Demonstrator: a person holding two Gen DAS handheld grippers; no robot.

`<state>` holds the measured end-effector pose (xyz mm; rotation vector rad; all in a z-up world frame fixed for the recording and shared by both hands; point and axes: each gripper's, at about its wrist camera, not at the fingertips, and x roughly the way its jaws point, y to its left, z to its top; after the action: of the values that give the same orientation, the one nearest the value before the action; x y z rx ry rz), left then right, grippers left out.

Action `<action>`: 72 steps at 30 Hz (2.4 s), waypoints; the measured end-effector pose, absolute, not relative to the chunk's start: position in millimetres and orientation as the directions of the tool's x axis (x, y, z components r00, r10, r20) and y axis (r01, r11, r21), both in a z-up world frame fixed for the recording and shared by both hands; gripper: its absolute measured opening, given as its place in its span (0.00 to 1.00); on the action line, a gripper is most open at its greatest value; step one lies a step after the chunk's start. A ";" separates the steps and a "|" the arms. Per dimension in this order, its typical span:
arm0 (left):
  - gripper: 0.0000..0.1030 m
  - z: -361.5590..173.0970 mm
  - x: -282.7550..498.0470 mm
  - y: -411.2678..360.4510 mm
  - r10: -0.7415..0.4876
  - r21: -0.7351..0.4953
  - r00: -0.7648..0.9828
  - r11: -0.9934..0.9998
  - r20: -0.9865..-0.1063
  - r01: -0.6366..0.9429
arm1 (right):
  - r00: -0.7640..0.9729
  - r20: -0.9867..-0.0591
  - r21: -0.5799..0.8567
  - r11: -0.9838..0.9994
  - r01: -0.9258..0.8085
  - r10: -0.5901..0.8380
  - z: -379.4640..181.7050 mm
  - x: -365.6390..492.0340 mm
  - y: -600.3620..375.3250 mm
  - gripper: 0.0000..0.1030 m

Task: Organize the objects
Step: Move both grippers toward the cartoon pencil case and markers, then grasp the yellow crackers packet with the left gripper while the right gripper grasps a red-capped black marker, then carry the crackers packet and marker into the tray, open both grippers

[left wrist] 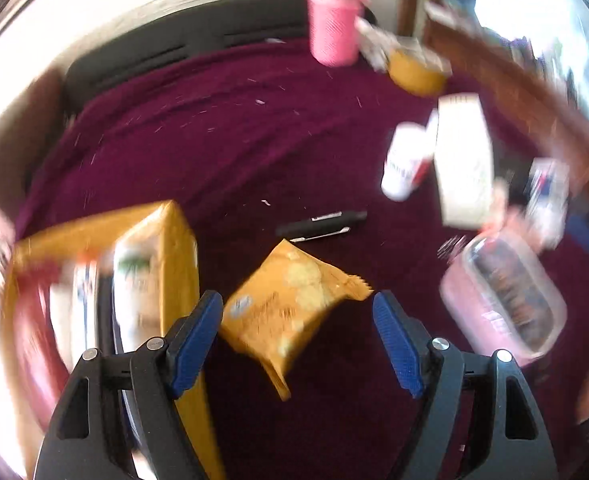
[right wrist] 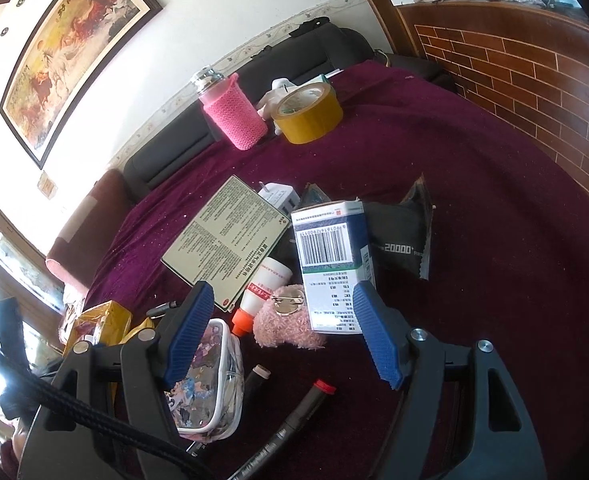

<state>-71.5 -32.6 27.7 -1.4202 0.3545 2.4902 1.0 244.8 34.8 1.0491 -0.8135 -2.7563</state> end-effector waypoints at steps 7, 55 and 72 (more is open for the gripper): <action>0.70 4.1 -99.3 -27.4 0.075 0.097 -0.416 -0.921 -0.906 -0.378 | -0.760 -0.598 0.509 -0.853 -0.114 -0.255 33.9 -0.3 246.7 0.69; 0.37 83.5 106.3 -214.7 0.357 -0.360 -0.698 -0.921 -0.621 -0.151 | -0.535 -0.840 0.009 -0.985 -0.174 0.087 4.4 34.7 146.9 0.19; 0.37 80.6 111.3 -244.3 0.297 -0.368 -0.732 -0.927 -0.613 -0.068 | -0.661 -0.669 0.477 -0.878 -0.031 -0.340 31.1 92.0 191.7 0.12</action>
<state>111.3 -244.3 80.6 -1.0413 -0.4807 2.7099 92.0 191.7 31.1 1.1985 -0.6860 -2.6251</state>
